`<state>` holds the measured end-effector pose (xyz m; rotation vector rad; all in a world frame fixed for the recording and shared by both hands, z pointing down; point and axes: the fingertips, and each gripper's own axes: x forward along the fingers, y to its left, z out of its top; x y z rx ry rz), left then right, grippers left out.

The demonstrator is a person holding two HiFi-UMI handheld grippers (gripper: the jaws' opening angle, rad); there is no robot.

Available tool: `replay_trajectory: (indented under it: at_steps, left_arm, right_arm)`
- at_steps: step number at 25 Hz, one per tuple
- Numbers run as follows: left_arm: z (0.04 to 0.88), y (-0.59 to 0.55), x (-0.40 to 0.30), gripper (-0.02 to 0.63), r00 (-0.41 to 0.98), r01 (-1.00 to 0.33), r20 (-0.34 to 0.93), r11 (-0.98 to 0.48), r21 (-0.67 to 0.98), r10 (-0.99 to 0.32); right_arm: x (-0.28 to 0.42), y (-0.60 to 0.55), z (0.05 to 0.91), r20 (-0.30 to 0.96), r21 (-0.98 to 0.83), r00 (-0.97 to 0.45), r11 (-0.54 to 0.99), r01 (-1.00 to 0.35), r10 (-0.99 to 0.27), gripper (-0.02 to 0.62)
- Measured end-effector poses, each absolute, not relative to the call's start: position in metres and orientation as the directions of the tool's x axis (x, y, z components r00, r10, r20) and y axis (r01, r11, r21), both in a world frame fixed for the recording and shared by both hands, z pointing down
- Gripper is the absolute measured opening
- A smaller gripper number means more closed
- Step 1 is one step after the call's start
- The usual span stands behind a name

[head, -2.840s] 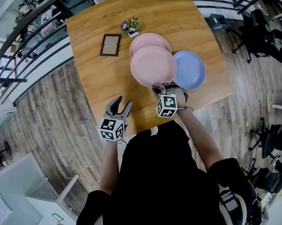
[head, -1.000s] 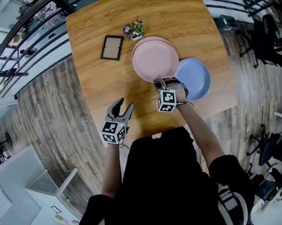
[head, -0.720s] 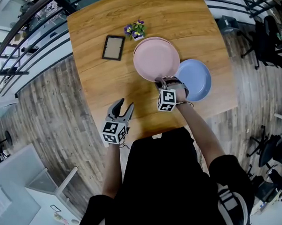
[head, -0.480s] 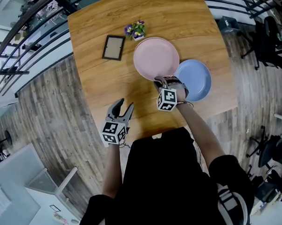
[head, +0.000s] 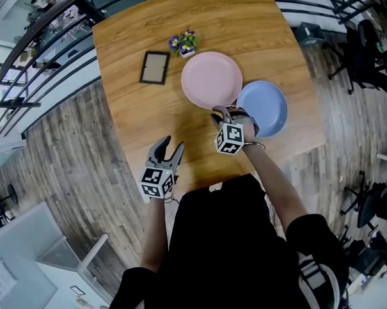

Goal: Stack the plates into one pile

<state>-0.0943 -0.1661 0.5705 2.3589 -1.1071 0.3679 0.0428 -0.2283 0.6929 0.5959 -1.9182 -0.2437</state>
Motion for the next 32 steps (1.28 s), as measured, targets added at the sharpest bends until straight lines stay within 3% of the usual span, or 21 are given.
replay_trajectory:
  at_steps: [32]
  left_arm:
    - [0.564,-0.096,-0.098,0.213,0.774,-0.624,0.379,-0.715,0.316,-0.508]
  right_arm:
    - [0.088,-0.103,0.700,0.805,0.395,-0.142,0.700,-0.595,-0.575,0.100]
